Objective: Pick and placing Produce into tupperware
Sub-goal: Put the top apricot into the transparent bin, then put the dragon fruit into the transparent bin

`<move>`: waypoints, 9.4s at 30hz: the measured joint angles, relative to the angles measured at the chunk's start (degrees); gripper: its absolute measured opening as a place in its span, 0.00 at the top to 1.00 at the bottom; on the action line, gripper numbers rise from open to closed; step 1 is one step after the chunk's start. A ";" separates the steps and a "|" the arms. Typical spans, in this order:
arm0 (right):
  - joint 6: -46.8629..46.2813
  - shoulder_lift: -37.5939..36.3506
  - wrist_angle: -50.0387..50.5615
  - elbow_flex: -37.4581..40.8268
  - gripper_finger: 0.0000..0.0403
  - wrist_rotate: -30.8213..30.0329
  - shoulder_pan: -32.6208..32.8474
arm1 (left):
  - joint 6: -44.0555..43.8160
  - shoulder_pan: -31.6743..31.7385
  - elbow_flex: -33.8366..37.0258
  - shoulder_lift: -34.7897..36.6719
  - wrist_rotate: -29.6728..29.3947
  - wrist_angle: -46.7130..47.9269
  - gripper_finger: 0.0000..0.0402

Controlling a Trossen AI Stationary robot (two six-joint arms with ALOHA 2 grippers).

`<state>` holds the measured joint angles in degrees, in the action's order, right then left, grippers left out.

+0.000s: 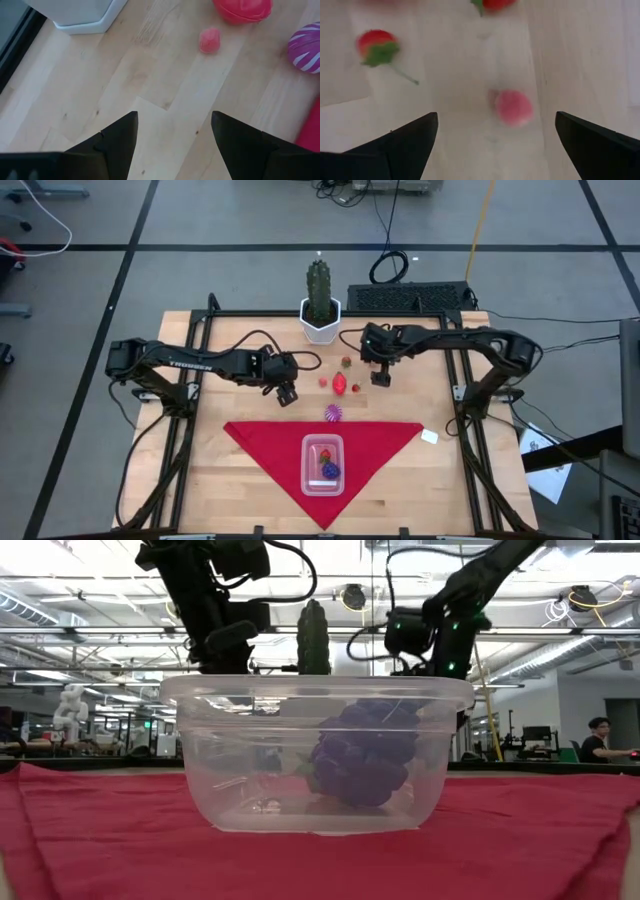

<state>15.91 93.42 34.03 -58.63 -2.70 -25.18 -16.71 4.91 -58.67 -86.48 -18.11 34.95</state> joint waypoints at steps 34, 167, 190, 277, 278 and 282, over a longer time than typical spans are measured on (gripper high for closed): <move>1.64 5.56 -5.41 0.07 0.02 -0.59 -1.45 | 0.02 -0.13 -0.01 -0.01 0.04 -0.58 0.36; -30.00 20.58 -2.42 -24.98 0.74 8.98 40.22 | -24.33 0.22 -0.01 19.54 -14.73 48.47 0.36; -29.71 20.53 -3.09 -24.96 0.59 9.05 40.20 | -24.47 0.22 -0.01 19.54 -14.73 47.44 0.36; -34.22 -0.08 -16.12 -6.69 0.43 1.21 22.87 | 2.01 -2.67 0.01 5.33 -11.93 5.87 0.36; -36.50 -0.08 -17.28 -6.73 0.43 1.72 22.89 | 1.99 -2.67 0.01 5.33 -11.92 5.88 0.36; -41.57 -0.08 -16.63 -6.75 0.44 2.36 22.57 | 2.00 -2.67 0.01 5.33 -11.93 6.06 0.36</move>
<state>-25.66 93.34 17.41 -65.39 -0.34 -2.60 -14.71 2.24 -58.65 -81.14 -30.04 41.01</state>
